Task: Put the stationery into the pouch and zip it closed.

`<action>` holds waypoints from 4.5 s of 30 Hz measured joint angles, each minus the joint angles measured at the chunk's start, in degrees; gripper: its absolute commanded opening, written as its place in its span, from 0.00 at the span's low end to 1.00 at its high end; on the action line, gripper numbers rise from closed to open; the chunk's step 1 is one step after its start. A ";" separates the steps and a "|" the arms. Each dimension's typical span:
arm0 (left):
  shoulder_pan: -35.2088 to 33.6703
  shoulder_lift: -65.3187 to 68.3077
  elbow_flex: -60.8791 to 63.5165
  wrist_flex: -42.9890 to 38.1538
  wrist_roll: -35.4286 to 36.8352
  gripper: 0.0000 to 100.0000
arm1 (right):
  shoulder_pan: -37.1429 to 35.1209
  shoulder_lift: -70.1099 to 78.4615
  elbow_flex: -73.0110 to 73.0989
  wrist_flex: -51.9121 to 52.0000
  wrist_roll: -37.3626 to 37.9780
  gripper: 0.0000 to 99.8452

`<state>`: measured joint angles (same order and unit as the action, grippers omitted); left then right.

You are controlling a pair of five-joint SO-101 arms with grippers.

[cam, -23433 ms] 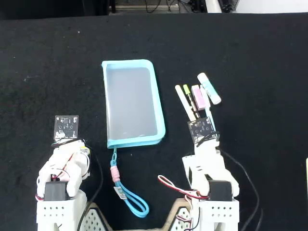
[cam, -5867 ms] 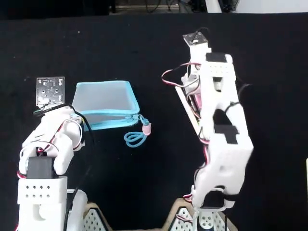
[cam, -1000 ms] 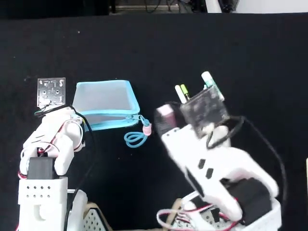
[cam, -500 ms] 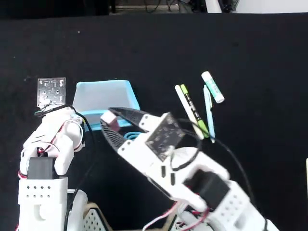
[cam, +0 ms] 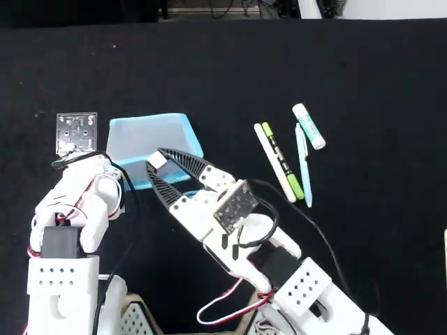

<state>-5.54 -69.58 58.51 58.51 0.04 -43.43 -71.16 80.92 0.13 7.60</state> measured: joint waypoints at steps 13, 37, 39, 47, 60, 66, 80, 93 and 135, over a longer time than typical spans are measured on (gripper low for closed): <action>0.09 0.18 0.09 0.00 0.00 0.03 | 2.20 -1.05 -2.99 14.07 -0.09 0.01; -0.26 0.09 0.09 0.00 -0.09 0.03 | -2.99 -0.97 -11.87 44.40 9.67 0.01; -0.26 0.09 0.09 0.00 -0.09 0.03 | -3.16 -0.97 -11.87 44.40 9.93 0.01; -0.26 0.09 0.09 0.00 -0.09 0.03 | -3.34 -0.09 -11.87 37.01 10.02 0.02; -0.18 0.09 0.09 0.00 0.00 0.03 | -3.69 7.82 -23.30 45.27 10.02 0.16; -0.26 0.09 0.09 0.00 0.00 0.03 | 3.52 2.37 -34.29 58.37 10.37 0.16; -0.26 0.09 0.09 0.00 0.00 0.03 | 48.62 23.47 -42.55 65.58 10.37 0.16; -0.26 0.09 0.09 0.00 0.00 0.03 | 52.40 66.73 -68.84 63.38 10.46 0.16; -0.26 0.09 0.09 0.00 0.00 0.03 | 55.38 126.33 -134.15 73.23 23.91 0.01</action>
<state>-5.80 -69.49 58.59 58.51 0.04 11.96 55.16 -53.23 73.36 31.52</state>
